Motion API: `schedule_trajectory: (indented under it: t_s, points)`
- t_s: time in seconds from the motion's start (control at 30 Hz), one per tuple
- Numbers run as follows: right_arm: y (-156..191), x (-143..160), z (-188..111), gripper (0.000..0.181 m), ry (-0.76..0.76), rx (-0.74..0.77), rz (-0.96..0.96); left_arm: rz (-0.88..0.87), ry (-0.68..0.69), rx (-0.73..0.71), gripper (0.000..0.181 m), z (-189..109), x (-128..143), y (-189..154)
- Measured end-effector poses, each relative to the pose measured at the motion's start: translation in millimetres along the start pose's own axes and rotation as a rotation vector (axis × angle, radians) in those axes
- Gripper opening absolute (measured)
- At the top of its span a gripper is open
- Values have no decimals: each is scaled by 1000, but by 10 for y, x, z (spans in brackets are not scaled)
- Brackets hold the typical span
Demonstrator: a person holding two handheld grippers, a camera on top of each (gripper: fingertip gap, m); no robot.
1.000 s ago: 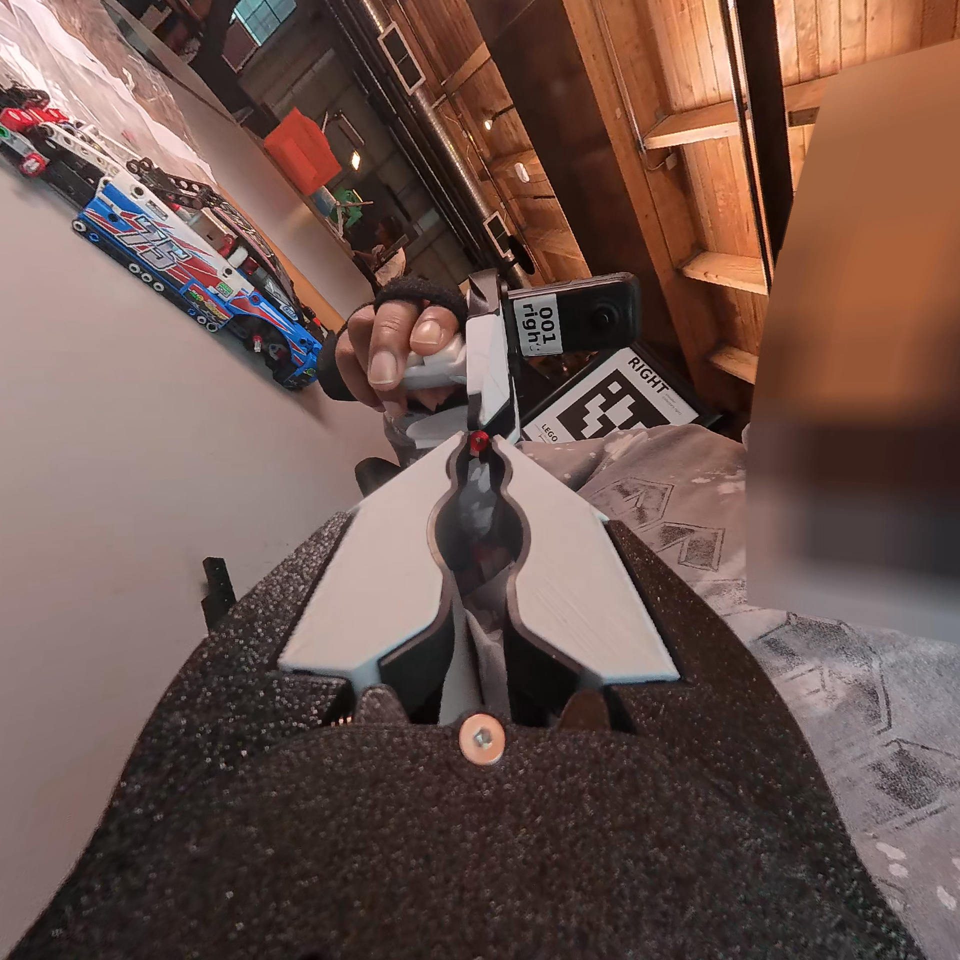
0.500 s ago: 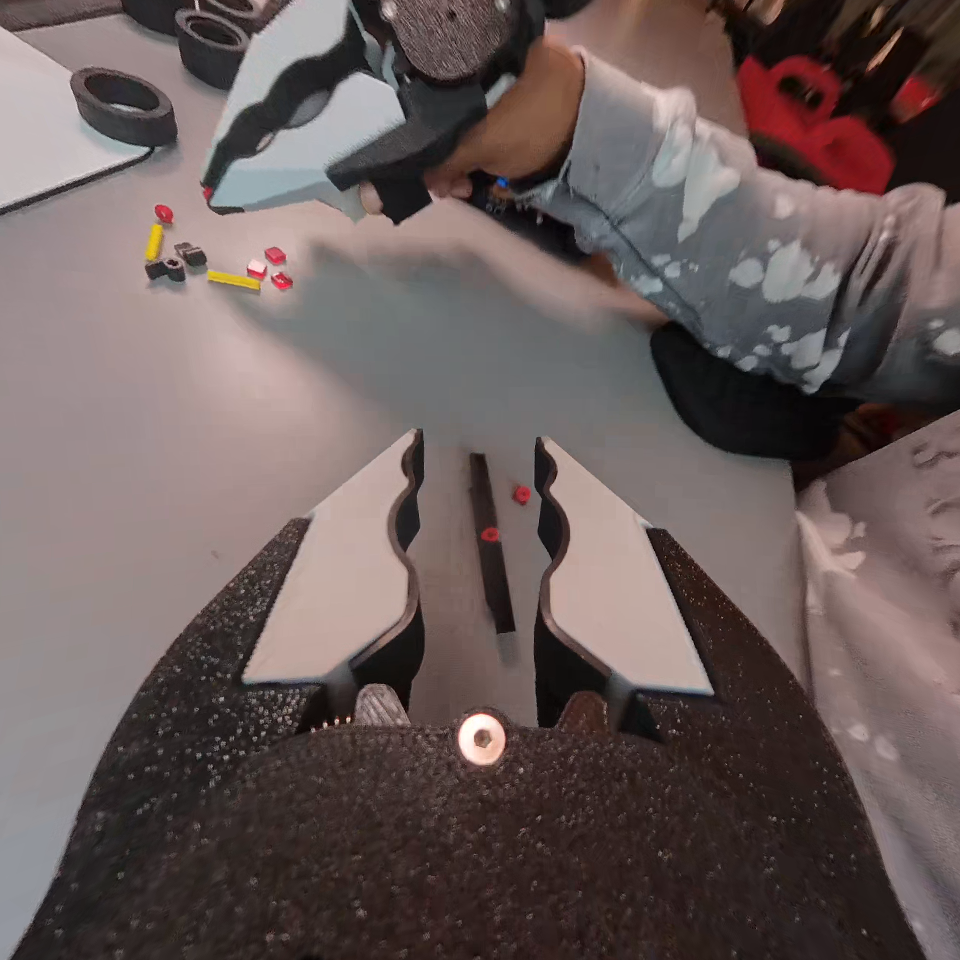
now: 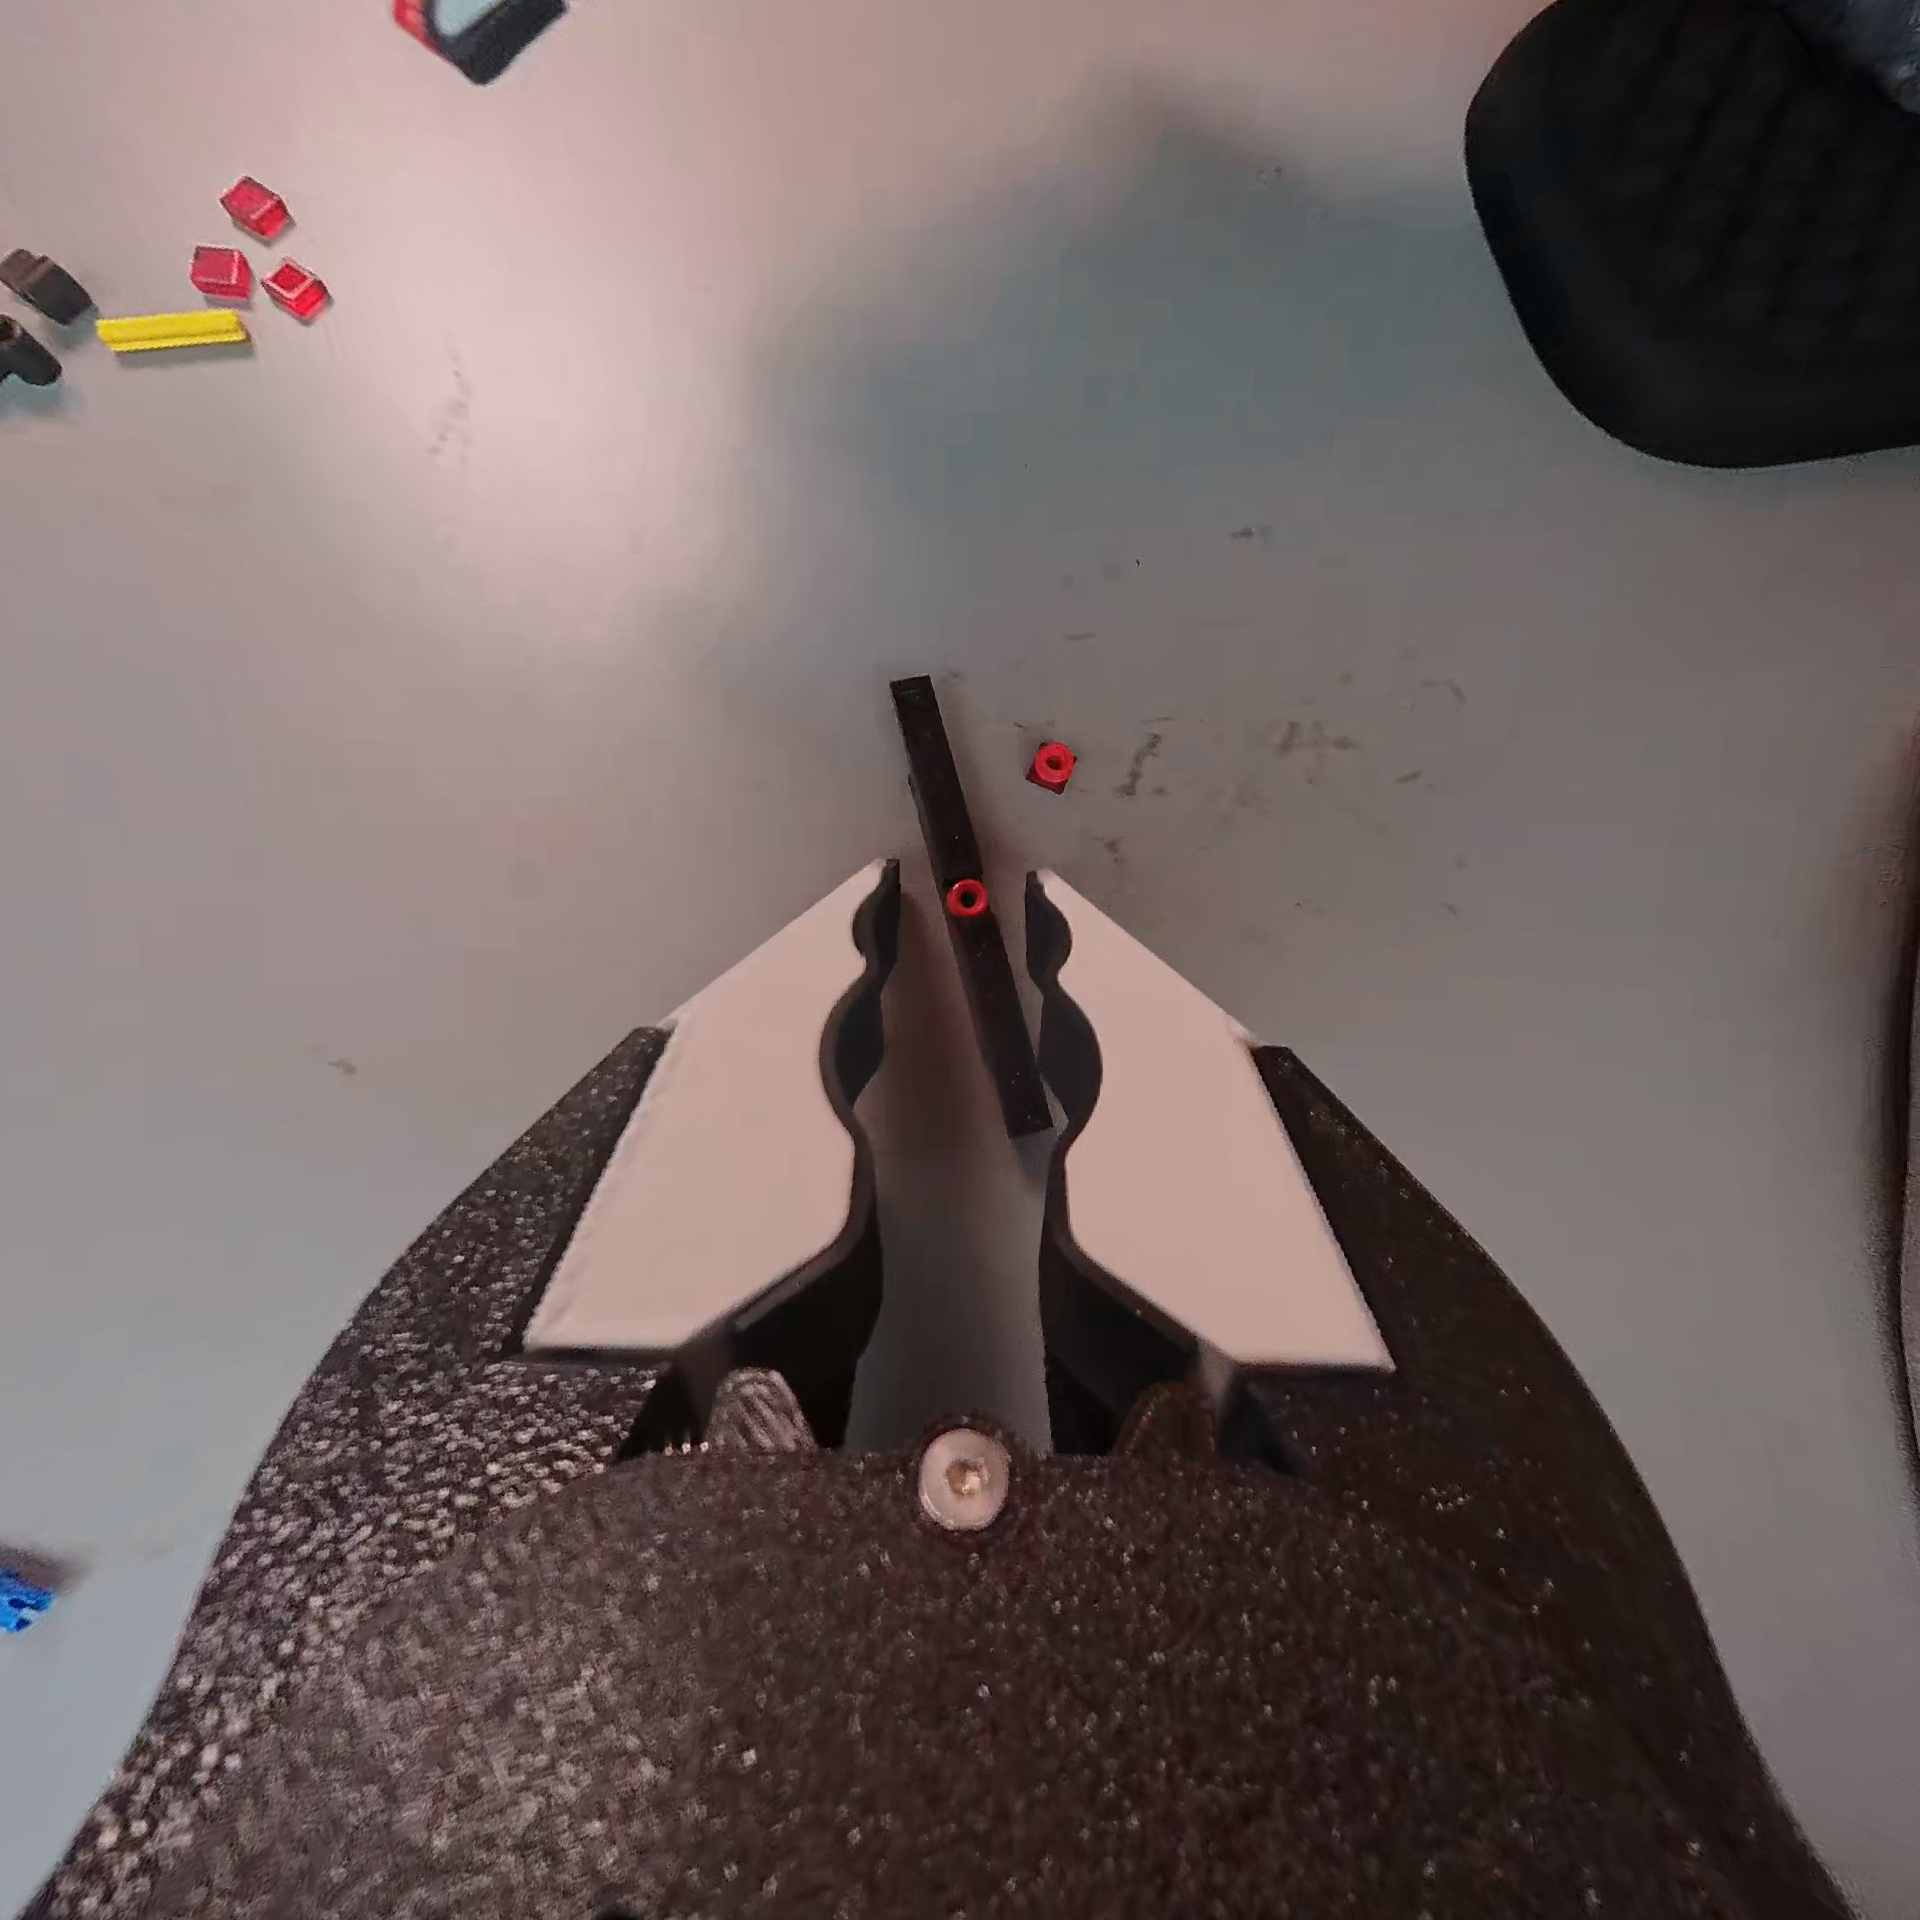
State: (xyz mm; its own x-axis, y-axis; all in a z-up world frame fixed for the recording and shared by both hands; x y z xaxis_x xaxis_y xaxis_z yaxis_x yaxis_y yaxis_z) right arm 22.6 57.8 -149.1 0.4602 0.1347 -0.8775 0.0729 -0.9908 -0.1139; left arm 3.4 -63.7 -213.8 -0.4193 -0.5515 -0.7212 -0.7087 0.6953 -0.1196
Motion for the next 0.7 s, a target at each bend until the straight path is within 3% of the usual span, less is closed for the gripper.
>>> schedule_trajectory:
  t_s: [0.03,0.17,0.33,0.5,0.7]
  points:
    - [65,27,-30,23,-1,-6,-1,7,6,-5,20,16,10,-1]
    - [85,77,-38,21,-34,32,-12,1,-1,-21,8,30,-4,20]
    - [-106,155,106,22,41,44,19,-6,-2,-45,6,21,-2,70]
    - [280,165,61,22,48,-179,1,10,11,-76,6,-21,27,135]
    - [562,352,197,22,125,-254,-68,-15,3,-45,12,-25,31,118]
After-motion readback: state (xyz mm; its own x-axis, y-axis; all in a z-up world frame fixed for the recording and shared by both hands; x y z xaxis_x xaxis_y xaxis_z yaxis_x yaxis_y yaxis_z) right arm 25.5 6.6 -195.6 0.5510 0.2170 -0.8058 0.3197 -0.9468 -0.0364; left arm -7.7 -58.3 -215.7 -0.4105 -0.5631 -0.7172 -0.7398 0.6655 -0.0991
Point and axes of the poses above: each gripper's, where its closed fingertips meet, z out along the fingers, x out of its underside, y = z × x across the jaws, the point moved 1 cm from there along -z, back along the fingers, and after that the axes turned 4 degrees about -y, right-handed, at the moved point
